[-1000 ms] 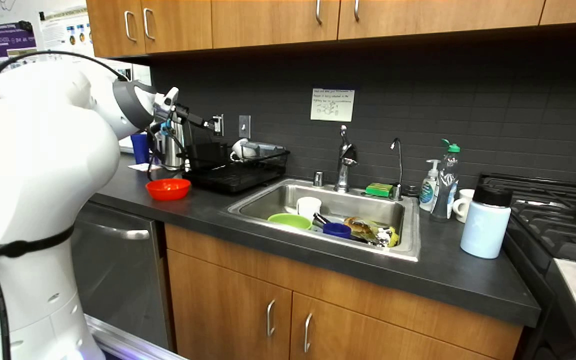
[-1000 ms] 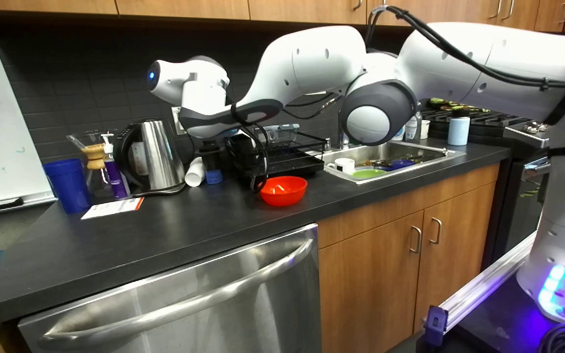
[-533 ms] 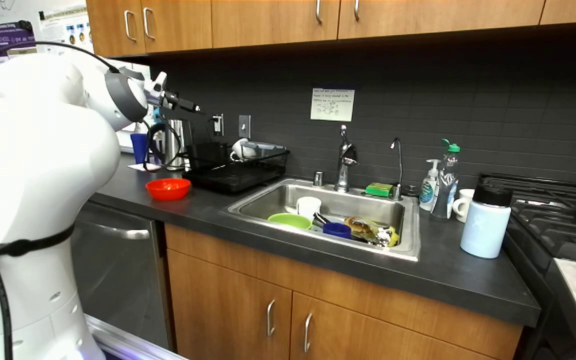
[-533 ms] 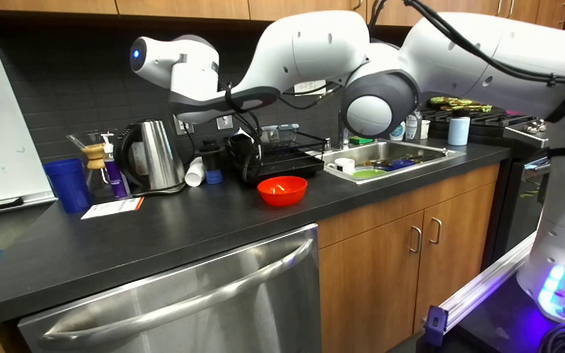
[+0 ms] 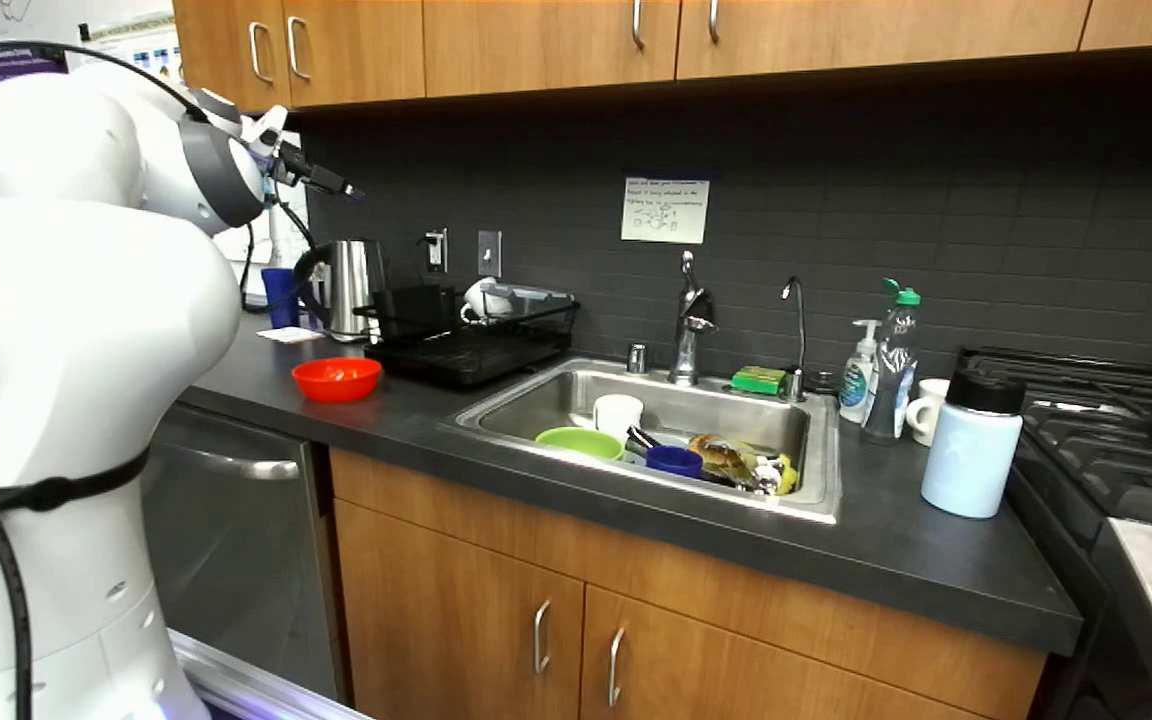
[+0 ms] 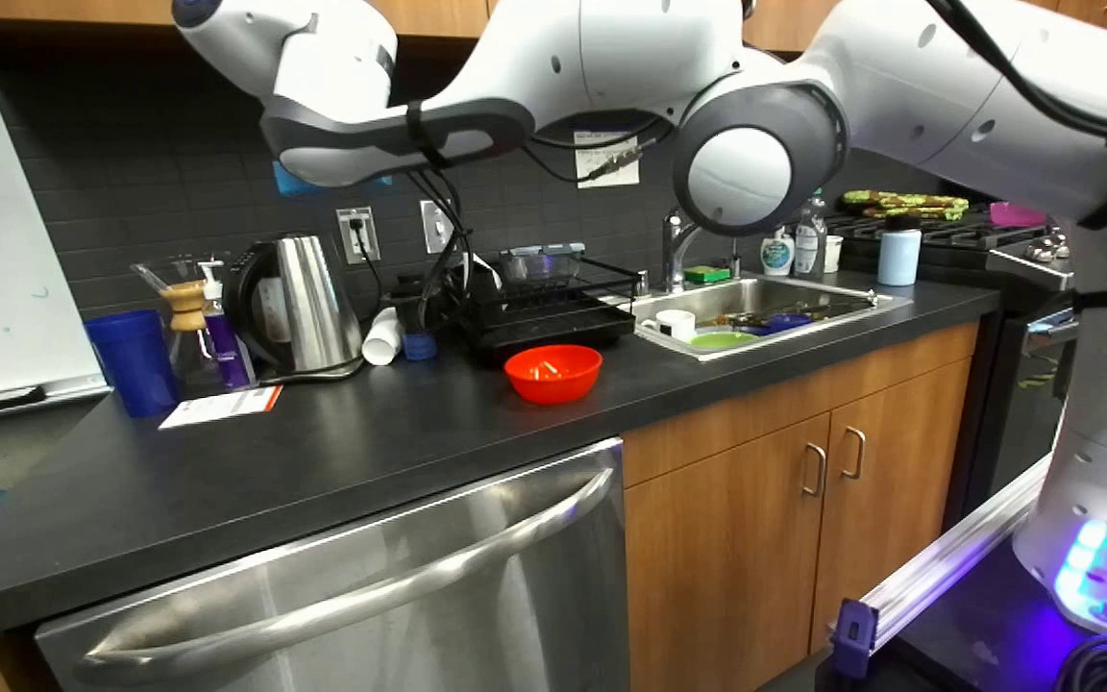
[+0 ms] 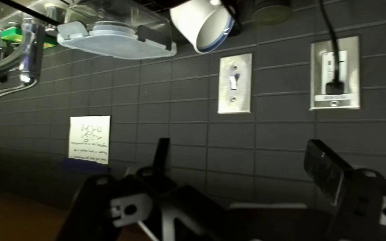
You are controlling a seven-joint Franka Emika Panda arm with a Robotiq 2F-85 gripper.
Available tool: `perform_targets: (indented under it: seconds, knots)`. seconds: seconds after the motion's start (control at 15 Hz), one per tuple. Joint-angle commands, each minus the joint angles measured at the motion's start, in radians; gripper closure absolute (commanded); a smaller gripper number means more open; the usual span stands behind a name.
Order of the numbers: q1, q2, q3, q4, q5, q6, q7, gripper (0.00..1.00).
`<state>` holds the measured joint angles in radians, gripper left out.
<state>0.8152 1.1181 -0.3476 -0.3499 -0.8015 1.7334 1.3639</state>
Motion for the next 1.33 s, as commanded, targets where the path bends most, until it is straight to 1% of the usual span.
perform_targets:
  seconds: [0.0, 0.33, 0.6, 0.73, 1.0, 1.27]
  knots:
    - [0.015, -0.037, 0.054, 0.000, 0.047, 0.060, -0.088, 0.00]
    - [0.041, -0.054, 0.108, 0.000, 0.136, 0.152, -0.205, 0.00]
    - [0.066, -0.052, 0.126, 0.000, 0.225, 0.153, -0.304, 0.00]
    - [0.081, -0.054, 0.125, -0.002, 0.265, 0.130, -0.350, 0.00]
    - [0.115, -0.069, 0.116, -0.003, 0.322, 0.027, -0.453, 0.00]
    - [0.159, -0.084, 0.084, -0.002, 0.302, -0.134, -0.574, 0.00]
